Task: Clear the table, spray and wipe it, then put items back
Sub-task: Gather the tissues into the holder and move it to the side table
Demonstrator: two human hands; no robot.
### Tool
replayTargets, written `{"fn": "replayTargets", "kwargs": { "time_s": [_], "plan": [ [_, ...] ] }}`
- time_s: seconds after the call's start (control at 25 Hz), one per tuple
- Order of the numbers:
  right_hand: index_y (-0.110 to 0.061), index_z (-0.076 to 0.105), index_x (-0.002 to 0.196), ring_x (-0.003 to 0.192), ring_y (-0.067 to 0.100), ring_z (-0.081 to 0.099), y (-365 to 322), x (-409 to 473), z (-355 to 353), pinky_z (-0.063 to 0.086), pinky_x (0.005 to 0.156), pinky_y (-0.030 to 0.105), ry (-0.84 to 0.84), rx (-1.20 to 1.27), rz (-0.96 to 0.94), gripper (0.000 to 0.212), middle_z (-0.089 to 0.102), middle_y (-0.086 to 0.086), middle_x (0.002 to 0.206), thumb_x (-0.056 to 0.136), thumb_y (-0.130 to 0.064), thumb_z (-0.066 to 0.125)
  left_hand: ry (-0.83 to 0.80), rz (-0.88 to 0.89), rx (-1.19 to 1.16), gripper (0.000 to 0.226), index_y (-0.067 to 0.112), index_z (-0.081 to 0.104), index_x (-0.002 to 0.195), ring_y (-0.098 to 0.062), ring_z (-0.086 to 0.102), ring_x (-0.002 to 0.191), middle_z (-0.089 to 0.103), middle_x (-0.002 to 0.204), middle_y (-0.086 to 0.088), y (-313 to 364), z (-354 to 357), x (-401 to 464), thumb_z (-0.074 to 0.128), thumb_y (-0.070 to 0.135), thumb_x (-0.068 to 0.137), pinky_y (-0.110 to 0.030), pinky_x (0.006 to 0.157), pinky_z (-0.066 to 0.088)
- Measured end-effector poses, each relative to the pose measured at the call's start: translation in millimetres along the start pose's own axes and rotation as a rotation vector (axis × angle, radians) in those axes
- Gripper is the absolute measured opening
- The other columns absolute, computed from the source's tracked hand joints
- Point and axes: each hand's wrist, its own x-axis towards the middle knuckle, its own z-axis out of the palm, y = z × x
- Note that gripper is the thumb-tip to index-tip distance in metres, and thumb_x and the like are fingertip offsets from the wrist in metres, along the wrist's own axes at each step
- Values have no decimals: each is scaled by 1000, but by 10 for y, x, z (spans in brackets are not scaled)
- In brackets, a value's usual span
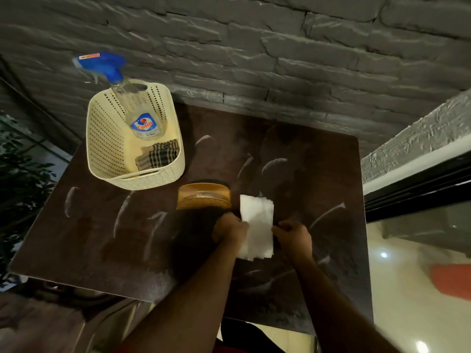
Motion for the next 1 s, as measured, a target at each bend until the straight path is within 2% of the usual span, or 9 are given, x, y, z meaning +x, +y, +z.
{"fn": "replayTargets", "kwargs": {
  "time_s": [0.16,0.28,0.4,0.52,0.64,0.72,0.8,0.88,1.0],
  "plan": [
    [-13,55,123,87,17,66,-130,-15,-134,59,79,42,-111,312,45,58,64,-5,94,78,-43,76,-244,34,-533,26,17,62,106,-16,59,97,65,107,-1,100,-202,-202,72,25,83,-31,80,48],
    [-12,59,119,95,28,68,-356,-88,-283,58,74,44,-538,709,72,44,71,8,104,85,-38,70,-434,71,-929,35,16,60,113,-22,67,102,69,113,-5,74,-399,-340,76,18,81,-41,90,55],
    [-9,64,116,94,30,70,-650,-164,-350,58,69,41,-797,651,-37,45,73,14,106,75,-24,74,-387,192,-979,45,22,59,121,-19,67,105,72,112,1,-134,-611,-380,78,18,80,-40,93,53],
    [-3,65,117,99,27,69,-1048,-144,-301,59,81,42,-732,279,-272,46,72,13,109,74,-11,80,-371,250,-966,52,29,60,121,-15,63,111,70,115,6,-420,-941,-310,80,27,74,-34,88,48],
    [-6,60,124,110,27,62,-1443,-153,-167,50,95,37,-550,-434,-606,53,65,11,120,78,-27,77,-343,341,-947,76,30,52,131,-17,63,113,66,122,1,-695,-1329,-123,86,22,64,-36,94,50],
    [-9,62,122,110,26,61,-1648,-218,-50,46,90,30,-474,-662,-745,47,66,10,119,80,-29,73,-268,432,-713,88,29,51,133,-17,63,112,65,123,0,-779,-1500,-35,90,24,54,-36,97,51],
    [-12,64,119,108,25,62,-1818,-293,60,45,90,31,-411,-746,-870,38,68,9,117,85,-29,67,-110,523,-429,75,28,57,126,-14,63,109,66,119,6,-794,-1600,18,89,25,59,-28,94,50],
    [-17,64,120,107,26,62,-1940,-276,162,47,93,36,-295,-742,-945,33,68,8,116,89,-30,62,188,608,-210,42,21,69,111,-18,66,99,71,105,4,-771,-1707,71,83,22,72,-29,85,49],
    [-22,66,113,96,27,65,-2038,-140,370,53,86,42,-172,-677,-889,25,70,8,106,90,-31,59,476,675,31,16,19,72,98,-26,66,89,73,94,-2,-737,-1848,200,71,23,83,-34,75,47]
  ]
}}
